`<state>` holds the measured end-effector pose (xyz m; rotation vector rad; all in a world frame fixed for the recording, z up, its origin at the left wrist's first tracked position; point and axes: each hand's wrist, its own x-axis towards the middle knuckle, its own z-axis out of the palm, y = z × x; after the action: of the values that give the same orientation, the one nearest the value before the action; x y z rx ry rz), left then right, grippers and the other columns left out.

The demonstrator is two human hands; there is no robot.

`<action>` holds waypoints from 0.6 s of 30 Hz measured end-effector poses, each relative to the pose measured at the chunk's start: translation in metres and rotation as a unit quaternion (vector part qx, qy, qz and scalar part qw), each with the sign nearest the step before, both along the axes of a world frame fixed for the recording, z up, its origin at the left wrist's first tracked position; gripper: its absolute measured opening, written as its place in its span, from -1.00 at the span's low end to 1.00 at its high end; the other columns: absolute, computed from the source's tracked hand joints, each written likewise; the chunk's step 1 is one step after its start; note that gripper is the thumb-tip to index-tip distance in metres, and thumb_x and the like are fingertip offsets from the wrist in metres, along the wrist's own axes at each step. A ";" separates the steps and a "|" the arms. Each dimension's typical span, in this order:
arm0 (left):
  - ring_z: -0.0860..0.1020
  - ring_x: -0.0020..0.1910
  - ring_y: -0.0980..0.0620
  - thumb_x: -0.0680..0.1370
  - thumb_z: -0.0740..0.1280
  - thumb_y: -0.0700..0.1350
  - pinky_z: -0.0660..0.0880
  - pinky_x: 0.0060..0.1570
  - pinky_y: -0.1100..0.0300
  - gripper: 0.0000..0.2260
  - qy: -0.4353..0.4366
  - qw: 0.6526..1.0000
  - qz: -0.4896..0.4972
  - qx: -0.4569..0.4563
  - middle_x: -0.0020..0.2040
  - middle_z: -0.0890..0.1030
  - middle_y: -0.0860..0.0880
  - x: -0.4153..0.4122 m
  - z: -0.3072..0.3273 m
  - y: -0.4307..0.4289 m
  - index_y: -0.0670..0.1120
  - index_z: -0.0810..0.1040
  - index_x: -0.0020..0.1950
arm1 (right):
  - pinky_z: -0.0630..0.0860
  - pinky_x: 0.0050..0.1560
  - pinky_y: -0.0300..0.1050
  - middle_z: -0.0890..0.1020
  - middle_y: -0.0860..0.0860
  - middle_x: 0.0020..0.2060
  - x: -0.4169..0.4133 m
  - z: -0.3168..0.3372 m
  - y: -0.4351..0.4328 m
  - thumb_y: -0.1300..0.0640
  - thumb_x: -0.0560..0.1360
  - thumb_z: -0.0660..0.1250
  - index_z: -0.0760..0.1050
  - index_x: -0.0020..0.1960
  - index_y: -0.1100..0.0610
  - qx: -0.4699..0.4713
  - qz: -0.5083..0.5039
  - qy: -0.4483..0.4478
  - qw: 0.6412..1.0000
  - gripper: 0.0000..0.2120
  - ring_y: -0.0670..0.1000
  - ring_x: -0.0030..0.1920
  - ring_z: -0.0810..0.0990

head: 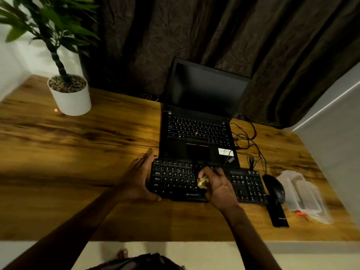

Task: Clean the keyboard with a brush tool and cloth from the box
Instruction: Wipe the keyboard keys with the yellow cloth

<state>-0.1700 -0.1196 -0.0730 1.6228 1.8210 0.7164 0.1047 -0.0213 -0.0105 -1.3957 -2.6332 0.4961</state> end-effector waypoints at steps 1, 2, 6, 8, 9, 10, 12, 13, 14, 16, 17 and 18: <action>-0.10 0.58 0.12 0.03 0.61 0.39 -0.16 0.56 0.17 0.43 -0.004 1.000 0.001 0.001 0.64 -0.06 0.08 0.000 -0.001 0.000 0.04 -0.23 0.63 | 0.51 -0.06 -0.17 0.41 -0.04 0.08 -0.006 0.000 0.000 0.34 0.29 0.39 0.33 0.12 -0.25 -0.002 0.005 -0.003 1.000 -0.38 -0.07 -0.05 0.45; -0.09 0.58 0.10 0.03 0.61 0.39 -0.14 0.56 0.15 0.42 -0.003 1.000 0.000 0.001 0.64 -0.06 0.08 0.000 0.000 0.000 0.06 -0.21 0.63 | 0.52 -0.06 -0.20 0.38 -0.05 0.09 -0.010 0.000 0.001 0.34 0.30 0.41 0.34 0.13 -0.26 -0.003 0.011 -0.006 1.000 -0.38 -0.07 -0.05 0.47; -0.09 0.59 0.02 -0.01 0.58 0.44 -0.05 0.58 0.04 0.45 -0.008 1.000 0.008 -0.013 0.64 -0.06 0.12 -0.001 -0.002 0.001 0.10 -0.24 0.63 | 0.52 -0.09 -0.28 0.34 -0.06 0.13 0.008 0.001 0.016 0.33 0.31 0.44 0.33 0.13 -0.29 0.006 0.031 -0.035 0.999 -0.35 -0.05 -0.04 0.50; -0.10 0.61 -0.06 -0.02 0.55 0.48 0.00 0.58 -0.04 0.46 -0.004 1.000 0.013 -0.024 0.64 -0.10 0.14 -0.003 -0.006 0.001 0.15 -0.29 0.62 | 0.48 -0.12 -0.30 0.35 -0.05 0.11 0.024 0.002 0.023 0.37 0.31 0.39 0.35 0.13 -0.29 0.013 0.023 -0.023 0.999 -0.34 -0.06 -0.07 0.49; -0.10 0.61 -0.07 -0.01 0.55 0.48 -0.01 0.58 -0.04 0.45 -0.008 0.999 0.013 -0.028 0.62 -0.12 0.17 -0.003 -0.007 0.000 0.15 -0.29 0.61 | 0.50 -0.11 -0.28 0.36 -0.04 0.10 0.028 0.003 0.022 0.40 0.30 0.36 0.36 0.13 -0.29 0.017 0.025 -0.016 0.999 -0.34 -0.07 -0.08 0.49; -0.11 0.61 -0.04 0.00 0.56 0.47 -0.04 0.59 -0.02 0.44 -0.007 1.000 0.010 -0.028 0.60 -0.13 0.20 -0.003 -0.005 0.000 0.15 -0.29 0.61 | 0.53 -0.10 -0.25 0.36 -0.03 0.10 0.026 0.003 0.021 0.41 0.30 0.33 0.37 0.13 -0.29 0.025 0.037 -0.007 0.999 -0.34 -0.07 -0.07 0.49; -0.13 0.56 0.05 -0.02 0.57 0.44 -0.07 0.57 0.05 0.45 -0.018 1.000 0.008 -0.019 0.56 -0.12 0.24 -0.001 0.000 0.000 0.14 -0.26 0.61 | 0.57 -0.07 -0.19 0.38 -0.03 0.08 0.010 -0.003 0.015 0.42 0.31 0.29 0.39 0.14 -0.25 0.044 0.067 0.017 0.997 -0.36 -0.08 -0.06 0.49; -0.13 0.53 0.09 -0.02 0.57 0.44 -0.07 0.56 0.07 0.44 -0.040 0.999 0.024 -0.020 0.55 -0.11 0.23 0.003 0.000 0.000 0.12 -0.22 0.63 | 0.57 -0.05 -0.19 0.39 -0.02 0.08 -0.002 -0.008 0.010 0.42 0.34 0.28 0.42 0.16 -0.20 0.049 0.085 0.022 0.995 -0.40 -0.07 -0.05 0.50; -0.11 0.52 0.09 0.03 0.55 0.44 -0.06 0.55 0.06 0.39 -0.030 0.999 0.036 -0.015 0.57 -0.10 0.19 0.006 0.005 0.000 0.08 -0.16 0.64 | 0.56 0.01 -0.18 0.41 0.01 0.10 -0.016 -0.012 0.009 0.40 0.39 0.28 0.45 0.20 -0.14 0.065 0.070 0.019 0.995 -0.46 -0.04 -0.02 0.53; -0.04 0.56 0.03 0.21 0.49 0.44 -0.03 0.55 0.02 0.20 -0.051 0.995 0.084 -0.031 0.62 -0.01 0.09 0.006 0.008 0.000 0.04 -0.06 0.64 | 0.54 0.11 -0.14 0.44 0.08 0.16 -0.035 -0.014 0.007 0.33 0.51 0.24 0.46 0.28 -0.01 0.032 -0.014 0.030 0.999 -0.59 0.07 0.04 0.56; -0.04 0.56 0.04 0.17 0.50 0.46 -0.02 0.55 0.03 0.22 -0.062 0.995 0.071 -0.030 0.62 -0.01 0.11 0.004 0.006 0.002 0.11 -0.09 0.63 | 0.55 0.05 -0.15 0.43 0.06 0.14 -0.036 -0.013 0.007 0.35 0.50 0.24 0.45 0.26 -0.03 0.036 0.020 0.035 0.999 -0.58 0.06 0.00 0.57; -0.08 0.57 0.07 0.09 0.52 0.48 -0.03 0.55 0.06 0.29 -0.032 0.999 0.029 -0.022 0.63 -0.06 0.14 0.000 0.000 0.004 0.21 -0.18 0.60 | 0.57 -0.03 -0.18 0.41 0.01 0.11 -0.031 -0.011 0.006 0.38 0.46 0.26 0.44 0.22 -0.09 0.041 0.076 0.034 0.996 -0.53 0.01 -0.07 0.55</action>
<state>-0.1695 -0.1157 -0.0729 1.5081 1.8313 0.7399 0.0738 -0.0152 -0.0213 -1.1405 -2.6848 0.4381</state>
